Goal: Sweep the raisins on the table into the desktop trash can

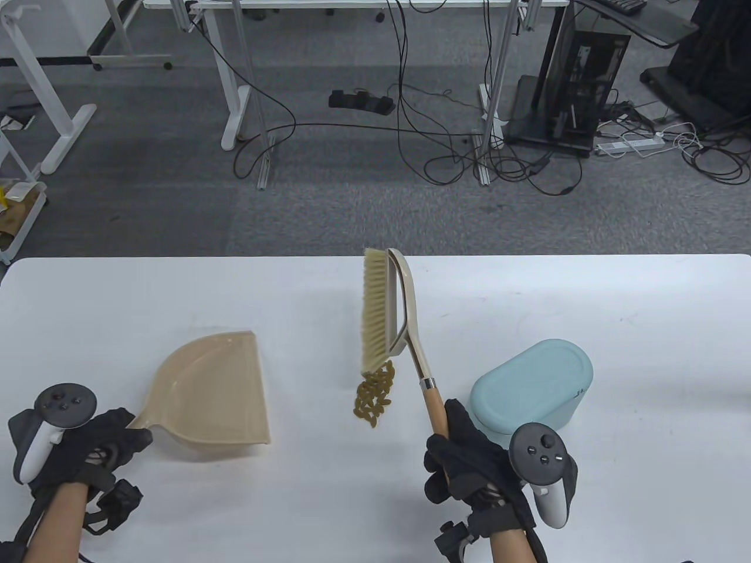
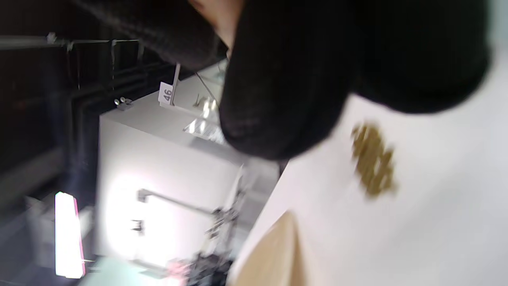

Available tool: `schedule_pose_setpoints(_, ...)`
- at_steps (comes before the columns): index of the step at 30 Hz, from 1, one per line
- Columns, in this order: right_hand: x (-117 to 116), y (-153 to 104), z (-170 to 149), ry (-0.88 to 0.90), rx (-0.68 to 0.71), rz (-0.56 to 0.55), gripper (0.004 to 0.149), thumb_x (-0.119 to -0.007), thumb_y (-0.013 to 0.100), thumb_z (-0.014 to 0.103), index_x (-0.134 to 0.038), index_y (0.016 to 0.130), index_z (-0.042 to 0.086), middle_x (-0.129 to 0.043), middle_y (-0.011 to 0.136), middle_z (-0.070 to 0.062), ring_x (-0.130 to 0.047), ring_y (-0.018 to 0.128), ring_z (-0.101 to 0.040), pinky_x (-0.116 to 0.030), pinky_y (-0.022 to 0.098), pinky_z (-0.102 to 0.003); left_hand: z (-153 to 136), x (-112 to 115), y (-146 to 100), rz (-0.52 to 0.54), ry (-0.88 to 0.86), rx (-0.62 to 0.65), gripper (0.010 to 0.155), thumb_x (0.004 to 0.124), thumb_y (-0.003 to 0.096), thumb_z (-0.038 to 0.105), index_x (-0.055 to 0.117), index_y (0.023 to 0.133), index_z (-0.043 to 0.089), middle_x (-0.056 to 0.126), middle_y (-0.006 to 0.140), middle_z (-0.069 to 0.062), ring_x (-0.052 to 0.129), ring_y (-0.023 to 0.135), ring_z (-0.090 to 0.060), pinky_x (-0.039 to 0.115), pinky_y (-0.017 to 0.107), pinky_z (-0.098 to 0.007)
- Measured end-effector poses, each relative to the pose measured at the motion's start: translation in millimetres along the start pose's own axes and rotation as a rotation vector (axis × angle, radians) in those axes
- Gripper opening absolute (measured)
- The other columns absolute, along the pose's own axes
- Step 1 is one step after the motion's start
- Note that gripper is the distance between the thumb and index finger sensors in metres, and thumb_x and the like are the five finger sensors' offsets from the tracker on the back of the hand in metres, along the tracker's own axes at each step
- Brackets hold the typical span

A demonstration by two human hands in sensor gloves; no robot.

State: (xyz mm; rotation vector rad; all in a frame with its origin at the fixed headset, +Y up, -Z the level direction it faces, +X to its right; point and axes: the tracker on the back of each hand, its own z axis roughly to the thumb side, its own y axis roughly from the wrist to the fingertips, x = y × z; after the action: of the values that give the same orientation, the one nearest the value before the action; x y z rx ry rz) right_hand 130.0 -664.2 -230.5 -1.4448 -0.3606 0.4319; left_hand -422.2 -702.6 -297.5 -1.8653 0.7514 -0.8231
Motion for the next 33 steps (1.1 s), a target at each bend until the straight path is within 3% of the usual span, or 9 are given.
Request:
schedule_pose_setpoints(3, -1.1, -11.7, 23.5, -0.319, 0.038, -0.077, 0.073, -0.076, 0.052, 0.033, -0.047, 0.105, -0.008, -0.091, 0.054, -0.021, -0.099, 0.010, -0.015, -0.088, 0.019, -0.039, 34.5, 29.4, -6.0, -0.077, 0.088, 0.101, 0.065, 0.083, 0.0486, 0.046, 0.054, 0.094, 0.009, 0.085, 0.084, -0.015, 0.109, 0.051, -0.019, 0.090, 0.039, -0.039)
schedule_pose_setpoints(6, -13.3, -18.9, 37.2, -0.618, 0.081, -0.145, 0.071, -0.080, 0.049, 0.032, -0.054, 0.104, -0.005, -0.094, 0.052, -0.022, -0.098, 0.007, -0.017, -0.088, 0.018, -0.041, 56.8, 56.2, -8.1, 0.042, 0.101, 0.223, 0.066, 0.081, 0.0486, 0.046, 0.051, 0.097, 0.014, 0.084, 0.084, -0.012, 0.107, 0.039, -0.009, 0.091, 0.030, -0.033)
schedule_pose_setpoints(8, -23.9, -19.1, 38.6, -0.730, 0.050, -0.107, 0.072, -0.079, 0.049, 0.033, -0.053, 0.105, -0.005, -0.093, 0.053, -0.022, -0.098, 0.008, -0.017, -0.088, 0.018, -0.041, 65.7, 70.7, -7.7, 0.020, 0.007, 0.216, 0.079, 0.078, 0.0486, 0.050, 0.042, 0.109, 0.014, 0.085, 0.083, -0.012, 0.106, 0.037, -0.010, 0.090, 0.028, -0.034)
schedule_pose_setpoints(11, -42.0, -15.3, 32.4, -0.817, -0.009, -0.020, 0.071, -0.079, 0.050, 0.032, -0.054, 0.104, -0.006, -0.094, 0.052, -0.023, -0.098, 0.007, -0.016, -0.088, 0.017, -0.041, 79.8, 89.4, -7.4, 0.060, 0.141, 0.228, 0.068, 0.070, 0.0506, 0.053, 0.058, 0.108, 0.018, 0.091, 0.076, -0.012, 0.105, 0.030, -0.010, 0.089, 0.023, -0.033)
schedule_pose_setpoints(15, -66.6, -17.6, 17.4, -0.470, -0.191, 0.334, 0.074, -0.070, 0.056, 0.032, -0.033, 0.104, -0.011, -0.087, 0.056, -0.020, -0.098, 0.011, -0.012, -0.089, 0.017, -0.036, 86.7, 99.3, -6.8, 0.090, 0.233, 0.191, 0.063, 0.068, 0.0521, 0.052, 0.064, 0.104, 0.016, 0.096, 0.066, -0.009, 0.106, 0.021, -0.007, 0.089, 0.017, -0.032)
schedule_pose_setpoints(20, -88.1, -27.7, 13.5, 0.089, -0.153, 0.460, 0.076, -0.065, 0.058, 0.033, -0.025, 0.102, -0.013, -0.085, 0.057, -0.019, -0.097, 0.013, -0.010, -0.088, 0.016, -0.034, 88.8, 106.3, -5.9, 0.102, 0.296, 0.163, 0.066, 0.068, 0.0500, 0.054, 0.065, 0.103, 0.015, 0.097, 0.063, -0.008, 0.106, 0.020, -0.007, 0.090, 0.016, -0.033)
schedule_pose_setpoints(23, -95.4, -28.7, 15.7, 0.281, -0.125, 0.440, 0.076, -0.066, 0.057, 0.034, -0.027, 0.103, -0.011, -0.086, 0.057, -0.017, -0.097, 0.012, -0.009, -0.088, 0.017, -0.033, 85.8, 109.5, -5.3, 0.103, 0.310, 0.160, 0.066, 0.067, 0.0498, 0.055, 0.065, 0.103, 0.015, 0.097, 0.063, -0.008, 0.106, 0.021, -0.007, 0.090, 0.017, -0.033)
schedule_pose_setpoints(28, -88.4, -24.0, 29.9, 0.142, 0.038, 0.291, 0.073, -0.068, 0.055, 0.036, -0.037, 0.104, -0.009, -0.089, 0.055, -0.015, -0.097, 0.009, -0.007, -0.089, 0.016, -0.031, 79.3, 114.9, -4.7, 0.106, 0.297, 0.157, 0.067, 0.066, 0.0498, 0.055, 0.065, 0.103, 0.014, 0.097, 0.062, -0.008, 0.107, 0.021, -0.007, 0.090, 0.017, -0.034)
schedule_pose_setpoints(33, -76.0, -34.6, 46.8, -0.431, 0.174, 0.119, 0.072, -0.072, 0.053, 0.036, -0.045, 0.104, -0.008, -0.093, 0.051, -0.016, -0.097, 0.005, -0.009, -0.089, 0.013, -0.033, 82.7, 115.8, -6.3, 0.115, 0.335, 0.154, 0.067, 0.066, 0.0496, 0.055, 0.064, 0.103, 0.014, 0.097, 0.062, -0.009, 0.107, 0.021, -0.008, 0.090, 0.017, -0.034)
